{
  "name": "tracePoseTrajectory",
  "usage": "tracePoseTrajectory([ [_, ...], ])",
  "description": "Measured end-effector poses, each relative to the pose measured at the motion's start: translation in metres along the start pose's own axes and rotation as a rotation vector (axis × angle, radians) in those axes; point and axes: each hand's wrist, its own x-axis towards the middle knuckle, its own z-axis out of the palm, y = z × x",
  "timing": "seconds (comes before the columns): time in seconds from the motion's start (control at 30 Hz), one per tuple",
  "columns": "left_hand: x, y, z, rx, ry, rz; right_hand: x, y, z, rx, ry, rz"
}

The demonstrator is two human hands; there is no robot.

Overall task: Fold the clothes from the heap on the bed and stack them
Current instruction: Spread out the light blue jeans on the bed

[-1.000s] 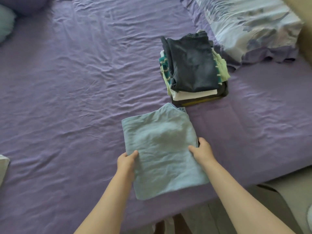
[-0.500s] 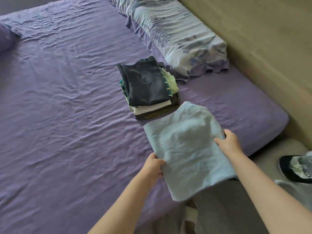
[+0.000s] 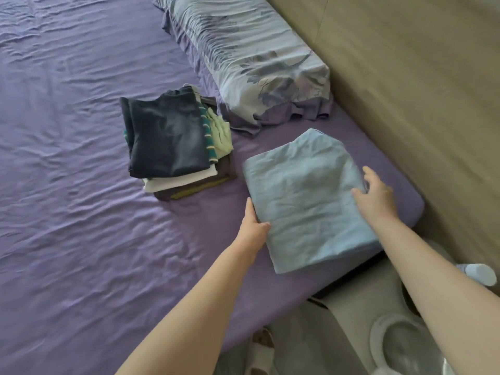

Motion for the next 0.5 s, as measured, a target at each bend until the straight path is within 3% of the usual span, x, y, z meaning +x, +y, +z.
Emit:
tracePoseTrajectory([
  [0.13,0.012,-0.024,0.024,0.729,-0.089,-0.059,-0.007,0.006,0.029,-0.246,-0.248,-0.139],
  [0.2,0.012,-0.038,0.035,0.963,-0.153,-0.04,-0.015,0.01,0.051,-0.405,-0.423,-0.147],
  [0.3,0.01,-0.054,0.047,1.064,-0.201,-0.085,-0.024,0.022,0.077,-0.573,-0.572,-0.113],
  [0.5,0.006,-0.075,0.049,1.039,-0.196,-0.11,-0.019,0.039,0.088,-0.61,-0.617,-0.135],
])
